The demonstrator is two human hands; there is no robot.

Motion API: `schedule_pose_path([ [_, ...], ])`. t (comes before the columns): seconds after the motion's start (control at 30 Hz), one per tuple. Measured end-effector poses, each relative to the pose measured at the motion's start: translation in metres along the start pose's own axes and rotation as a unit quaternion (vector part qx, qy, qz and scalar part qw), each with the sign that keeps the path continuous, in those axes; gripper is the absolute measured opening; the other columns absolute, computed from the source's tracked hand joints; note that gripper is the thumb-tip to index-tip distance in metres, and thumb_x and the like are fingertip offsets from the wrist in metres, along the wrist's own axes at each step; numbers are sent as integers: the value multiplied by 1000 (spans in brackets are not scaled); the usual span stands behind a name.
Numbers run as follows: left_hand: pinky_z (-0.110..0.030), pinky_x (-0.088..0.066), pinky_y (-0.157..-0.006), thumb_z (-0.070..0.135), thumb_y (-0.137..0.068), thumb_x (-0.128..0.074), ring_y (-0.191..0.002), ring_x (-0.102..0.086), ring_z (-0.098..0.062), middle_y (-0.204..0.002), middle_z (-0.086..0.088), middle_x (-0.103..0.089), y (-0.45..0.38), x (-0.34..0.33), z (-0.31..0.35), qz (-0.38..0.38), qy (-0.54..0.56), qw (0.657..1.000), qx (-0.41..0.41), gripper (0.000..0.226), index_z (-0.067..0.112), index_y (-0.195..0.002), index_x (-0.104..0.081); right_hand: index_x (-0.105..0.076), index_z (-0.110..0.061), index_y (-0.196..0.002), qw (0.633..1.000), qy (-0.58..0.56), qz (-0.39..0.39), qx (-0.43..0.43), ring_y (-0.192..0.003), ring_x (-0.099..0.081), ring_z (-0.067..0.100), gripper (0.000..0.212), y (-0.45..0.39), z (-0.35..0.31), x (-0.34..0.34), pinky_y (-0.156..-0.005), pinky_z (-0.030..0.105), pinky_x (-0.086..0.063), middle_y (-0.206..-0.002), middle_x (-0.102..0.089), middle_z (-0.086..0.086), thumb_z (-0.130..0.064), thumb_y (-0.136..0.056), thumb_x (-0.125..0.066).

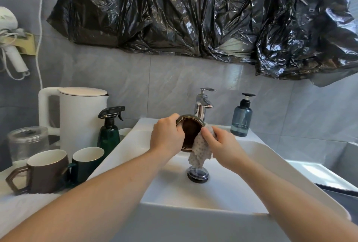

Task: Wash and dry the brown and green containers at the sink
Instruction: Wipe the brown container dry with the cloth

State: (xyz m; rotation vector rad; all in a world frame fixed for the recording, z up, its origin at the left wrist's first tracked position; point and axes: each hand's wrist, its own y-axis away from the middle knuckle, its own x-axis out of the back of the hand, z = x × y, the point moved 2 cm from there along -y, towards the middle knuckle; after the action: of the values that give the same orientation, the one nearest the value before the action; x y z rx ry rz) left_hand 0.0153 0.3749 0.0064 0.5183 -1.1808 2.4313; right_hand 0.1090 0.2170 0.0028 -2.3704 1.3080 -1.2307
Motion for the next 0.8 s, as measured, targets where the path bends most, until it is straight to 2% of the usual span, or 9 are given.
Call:
schedule_pose_path([
  [0.07, -39, -44, -68, 24, -105, -52, -83, -57, -36, -92, -10, -72, -1, 1, -1, -7, -3, 1000, -12, 18, 19, -95, -66, -67, -29, -99, 1000, 12, 9, 17, -75, -64, 6, 26, -1, 1, -1, -64, 26, -52, -85, -70, -12, -48, -104, -50],
  [0.13, -38, -45, -68, 22, -103, -53, -85, -60, -37, -93, -10, -72, 1, -1, 5, -26, -15, 998, -47, 15, 20, -96, -66, -63, -34, -129, 998, 13, 23, 51, -96, -67, 5, 27, -3, 1, 0, -83, 26, -53, -106, -73, -14, -41, -105, -53],
  [0.17, -38, -44, -68, 22, -101, -54, -87, -61, -39, -93, -11, -73, 3, -3, 9, -37, -21, 997, -69, 13, 19, -95, -64, -58, -35, -139, 997, 13, 29, 73, -105, -65, 4, 35, -3, -1, 0, -90, 22, -51, -116, -71, -15, -36, -105, -55],
  [0.23, -41, -45, -67, 21, -99, -55, -88, -61, -43, -93, -13, -72, 8, -6, 16, -48, -28, 994, -95, 10, 18, -91, -60, -53, -35, -147, 994, 13, 38, 97, -111, -62, 0, 43, -3, -5, -1, -91, 9, -44, -125, -68, -17, -29, -105, -56],
  [0.3, -42, -46, -67, 19, -98, -55, -87, -61, -43, -91, -13, -72, 8, -8, 17, -37, -21, 995, -90, 10, 16, -91, -61, -54, -37, -145, 996, 2, 43, 84, -105, -64, 0, 40, -3, -6, -1, -87, 7, -45, -118, -71, -16, -31, -106, -55],
  [0.43, -43, -50, -69, 18, -95, -57, -85, -59, -40, -87, -11, -72, 6, -6, 12, -17, -13, 998, -53, 11, 16, -93, -67, -65, -33, -120, 999, 4, 41, 31, -90, -69, 8, 30, -4, -4, -2, -82, 34, -58, -95, -74, -9, -51, -104, -48],
  [0.57, -43, -52, -70, 21, -99, -56, -84, -59, -39, -86, -9, -72, 2, -4, 7, 16, 12, 1000, -16, 15, 18, -92, -69, -64, -26, -94, 1000, 14, 22, -13, -79, -65, 11, 42, -3, -3, 1, -66, 30, -50, -85, -70, -9, -60, -103, -42],
  [0.67, -42, -53, -70, 24, -103, -55, -83, -62, -37, -87, -8, -74, -4, -5, -2, 38, 42, 998, -3, 19, 18, -94, -71, -64, -27, -100, 1000, -2, -12, -21, -86, -67, 13, 44, -2, 1, -3, -72, 33, -53, -94, -71, -8, -64, -102, -40],
  [0.8, -37, -50, -68, 25, -106, -51, -82, -65, -33, -88, -10, -72, 0, -13, -1, -47, 56, 997, 11, 23, 18, -88, -64, -59, -29, -117, 999, -43, 1, 0, -93, -69, 10, 28, -2, 0, -3, -85, 39, -59, -101, -72, -7, -52, -104, -47],
])
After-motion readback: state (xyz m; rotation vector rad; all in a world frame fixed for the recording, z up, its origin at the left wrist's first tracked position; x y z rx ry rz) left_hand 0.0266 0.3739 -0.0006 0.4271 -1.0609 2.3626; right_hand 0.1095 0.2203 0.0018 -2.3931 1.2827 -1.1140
